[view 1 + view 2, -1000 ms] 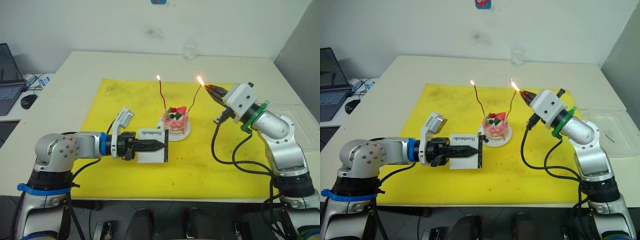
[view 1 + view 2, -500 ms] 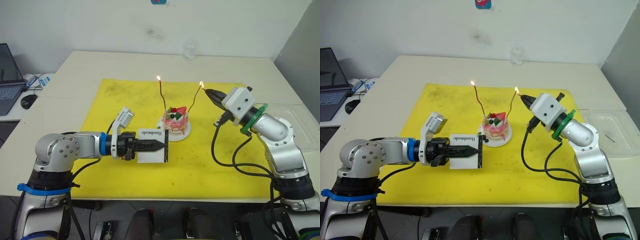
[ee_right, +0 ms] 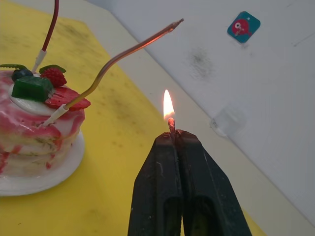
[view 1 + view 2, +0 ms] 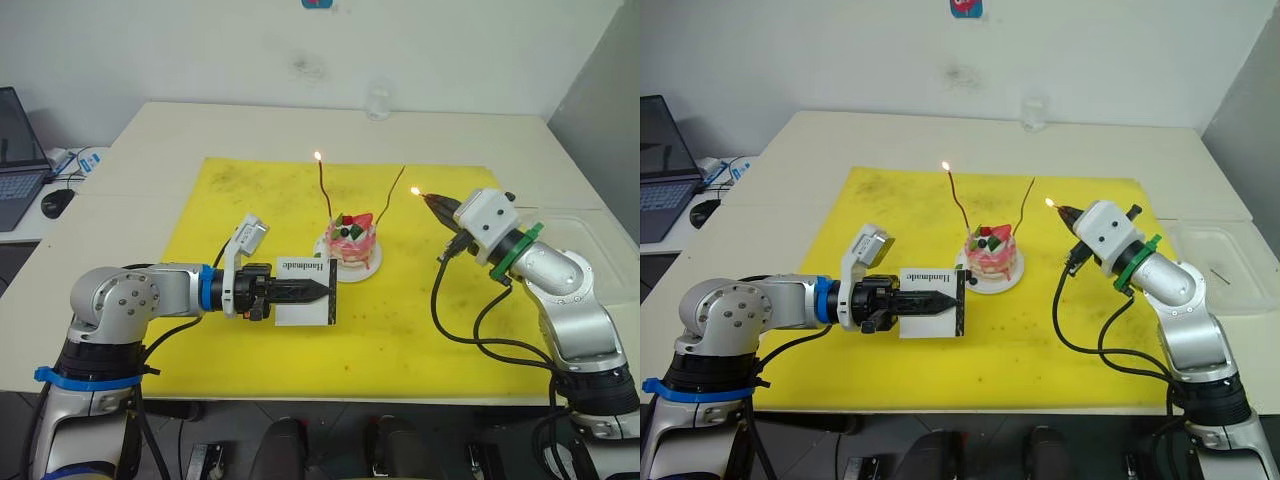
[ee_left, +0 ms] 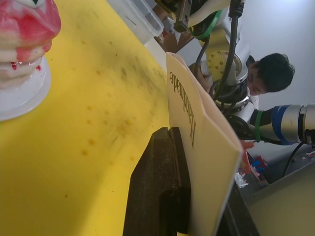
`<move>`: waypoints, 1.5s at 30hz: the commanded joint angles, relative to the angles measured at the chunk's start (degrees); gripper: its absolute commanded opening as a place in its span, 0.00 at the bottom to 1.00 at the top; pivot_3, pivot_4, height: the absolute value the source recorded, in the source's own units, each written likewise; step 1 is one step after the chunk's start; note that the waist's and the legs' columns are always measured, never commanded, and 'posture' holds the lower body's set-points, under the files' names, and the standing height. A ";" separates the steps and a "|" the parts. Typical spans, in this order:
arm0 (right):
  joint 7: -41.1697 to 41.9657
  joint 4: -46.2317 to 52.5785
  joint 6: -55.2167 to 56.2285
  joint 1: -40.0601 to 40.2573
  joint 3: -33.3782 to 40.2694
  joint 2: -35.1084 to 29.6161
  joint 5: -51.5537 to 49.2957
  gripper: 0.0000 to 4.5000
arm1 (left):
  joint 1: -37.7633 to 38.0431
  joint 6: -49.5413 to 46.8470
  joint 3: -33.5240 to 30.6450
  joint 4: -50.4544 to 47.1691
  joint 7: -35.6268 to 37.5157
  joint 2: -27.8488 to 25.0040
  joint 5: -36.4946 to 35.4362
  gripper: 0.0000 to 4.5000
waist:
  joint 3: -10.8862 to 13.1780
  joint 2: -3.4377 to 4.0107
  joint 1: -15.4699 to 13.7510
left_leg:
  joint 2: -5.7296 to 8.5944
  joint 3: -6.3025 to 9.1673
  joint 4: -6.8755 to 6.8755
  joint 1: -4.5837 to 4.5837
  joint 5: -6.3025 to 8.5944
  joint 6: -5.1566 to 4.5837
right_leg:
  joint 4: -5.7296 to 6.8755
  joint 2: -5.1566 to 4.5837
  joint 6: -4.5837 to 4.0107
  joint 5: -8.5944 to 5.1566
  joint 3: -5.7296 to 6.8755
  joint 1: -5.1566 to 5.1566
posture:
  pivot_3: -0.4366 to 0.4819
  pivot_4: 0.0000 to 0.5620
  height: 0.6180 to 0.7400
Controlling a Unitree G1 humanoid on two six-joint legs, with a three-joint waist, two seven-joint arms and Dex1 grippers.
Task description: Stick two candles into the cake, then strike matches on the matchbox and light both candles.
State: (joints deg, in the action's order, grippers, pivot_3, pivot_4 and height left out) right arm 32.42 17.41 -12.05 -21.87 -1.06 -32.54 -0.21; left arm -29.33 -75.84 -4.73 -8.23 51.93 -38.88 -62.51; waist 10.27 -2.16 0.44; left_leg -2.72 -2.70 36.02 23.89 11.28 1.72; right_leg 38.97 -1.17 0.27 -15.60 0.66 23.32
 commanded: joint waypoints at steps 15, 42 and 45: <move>-0.55 1.94 0.58 -7.19 -1.24 1.65 0.33 0.01 | -0.52 0.78 -0.15 -0.64 1.05 -0.06 -0.07 0.00 | 0.00 0.00 0.01 | 0.00 0.01 0.00 0.01 0.00 0.00 | 0.00 0.01 0.00 0.00 0.01 0.00 | 0.48 0.27 1.00; 0.26 1.00 0.92 -4.92 -1.65 0.96 1.20 0.01 | -0.22 0.13 -0.80 -1.49 0.59 -0.30 -0.81 0.00 | 0.00 0.00 -0.01 | 0.00 0.01 0.00 0.01 0.00 0.00 | -0.01 0.00 0.00 0.00 0.01 0.00 | 0.48 0.27 1.00; 0.26 1.00 1.00 -4.47 -1.58 0.84 1.27 0.01 | -0.23 0.15 -0.78 -1.48 0.57 -0.26 -0.79 0.00 | 0.00 0.00 -0.01 | 0.00 0.00 0.00 0.02 0.00 0.00 | -0.01 -0.01 0.00 0.00 0.00 0.00 | 0.48 0.27 1.00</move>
State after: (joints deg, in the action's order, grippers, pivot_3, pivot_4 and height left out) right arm 32.65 17.40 -11.88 -25.83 -3.55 -31.07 1.01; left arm -29.32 -75.80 -4.42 -8.35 52.02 -38.87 -62.21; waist 10.27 -2.16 0.43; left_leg -2.72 -2.71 36.02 23.90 11.28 1.72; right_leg 38.96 -1.17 0.27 -15.60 0.65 23.32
